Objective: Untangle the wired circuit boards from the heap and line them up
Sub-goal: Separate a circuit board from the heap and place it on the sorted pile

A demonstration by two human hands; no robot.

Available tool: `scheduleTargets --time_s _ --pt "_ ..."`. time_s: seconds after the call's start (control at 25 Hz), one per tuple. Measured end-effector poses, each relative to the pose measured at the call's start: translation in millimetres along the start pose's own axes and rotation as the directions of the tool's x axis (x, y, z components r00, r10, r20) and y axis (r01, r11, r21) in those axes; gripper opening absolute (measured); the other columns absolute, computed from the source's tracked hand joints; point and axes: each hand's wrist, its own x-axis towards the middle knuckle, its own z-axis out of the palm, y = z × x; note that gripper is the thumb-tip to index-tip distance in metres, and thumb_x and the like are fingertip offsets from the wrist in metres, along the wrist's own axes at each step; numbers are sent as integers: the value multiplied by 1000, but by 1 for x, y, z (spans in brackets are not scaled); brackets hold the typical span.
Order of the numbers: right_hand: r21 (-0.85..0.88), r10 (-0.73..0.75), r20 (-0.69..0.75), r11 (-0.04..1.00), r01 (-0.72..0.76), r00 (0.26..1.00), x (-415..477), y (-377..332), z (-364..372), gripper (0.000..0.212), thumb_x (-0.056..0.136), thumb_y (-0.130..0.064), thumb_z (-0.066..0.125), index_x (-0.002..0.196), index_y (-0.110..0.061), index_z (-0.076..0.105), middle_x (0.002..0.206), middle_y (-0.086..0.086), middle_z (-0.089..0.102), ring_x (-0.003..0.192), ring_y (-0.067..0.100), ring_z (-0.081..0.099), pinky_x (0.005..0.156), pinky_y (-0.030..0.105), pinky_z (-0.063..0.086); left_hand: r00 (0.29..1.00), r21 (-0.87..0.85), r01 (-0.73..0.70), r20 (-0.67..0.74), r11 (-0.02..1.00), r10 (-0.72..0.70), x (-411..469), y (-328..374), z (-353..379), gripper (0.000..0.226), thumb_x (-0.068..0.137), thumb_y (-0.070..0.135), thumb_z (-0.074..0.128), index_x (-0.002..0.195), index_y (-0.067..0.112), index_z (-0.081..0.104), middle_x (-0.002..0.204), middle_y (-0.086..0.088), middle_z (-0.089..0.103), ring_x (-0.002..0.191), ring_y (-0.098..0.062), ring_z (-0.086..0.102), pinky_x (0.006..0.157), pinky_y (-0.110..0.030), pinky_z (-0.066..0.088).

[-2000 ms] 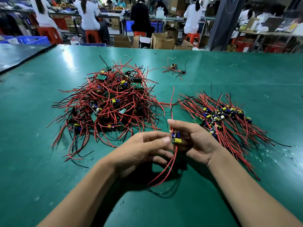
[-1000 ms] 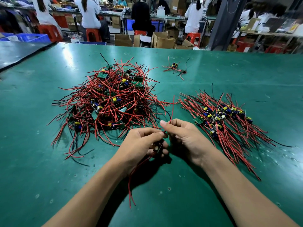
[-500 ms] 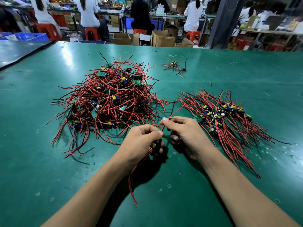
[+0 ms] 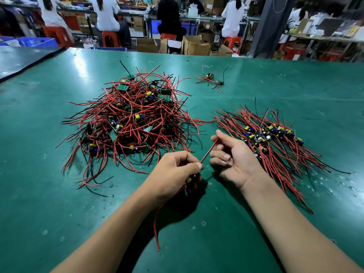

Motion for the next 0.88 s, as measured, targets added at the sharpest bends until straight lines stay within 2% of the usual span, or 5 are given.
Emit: scheduleTargets --time_s 0.12,0.24,0.36,0.52,0.88 --pt "93 63 61 993 -68 996 -3 0 0 20 85 -23 63 73 -8 59 56 -5 36 30 2 26 30 14 21 1000 34 -11 -20 999 12 0 -2 1 12 92 3 61 80 3 62 60 -7 64 52 -23 54 47 -24 45" --pt "-229 -77 102 968 99 992 -7 10 2 27 85 -34 67 85 -7 67 58 -6 43 36 1 29 34 14 24 997 -16 -19 -76 1000 18 0 -3 1 11 93 4 60 82 -1 62 60 -10 64 48 -22 56 46 -24 46" --pt "-474 -10 229 872 120 973 -13 22 4 23 88 -28 70 99 -7 67 50 -10 47 37 1 33 36 15 26 989 -49 -48 -142 998 40 2 -6 0 14 93 3 60 85 -9 60 58 -12 63 45 -20 56 45 -24 47" --pt "-639 -29 170 757 133 985 -13 22 0 23 87 -41 73 77 -19 72 47 -4 37 35 9 29 42 16 20 990 -60 -42 -135 997 34 3 -6 -3 14 91 2 61 79 -4 59 58 -11 62 45 -21 54 47 -25 45" --pt "-456 -356 -15 834 311 934 5 7 -11 24 92 -25 71 75 -8 72 55 -6 45 36 6 31 37 17 23 999 15 -20 26 1000 19 -1 -3 -4 14 90 4 63 76 3 59 61 -11 63 48 -20 54 47 -23 45"
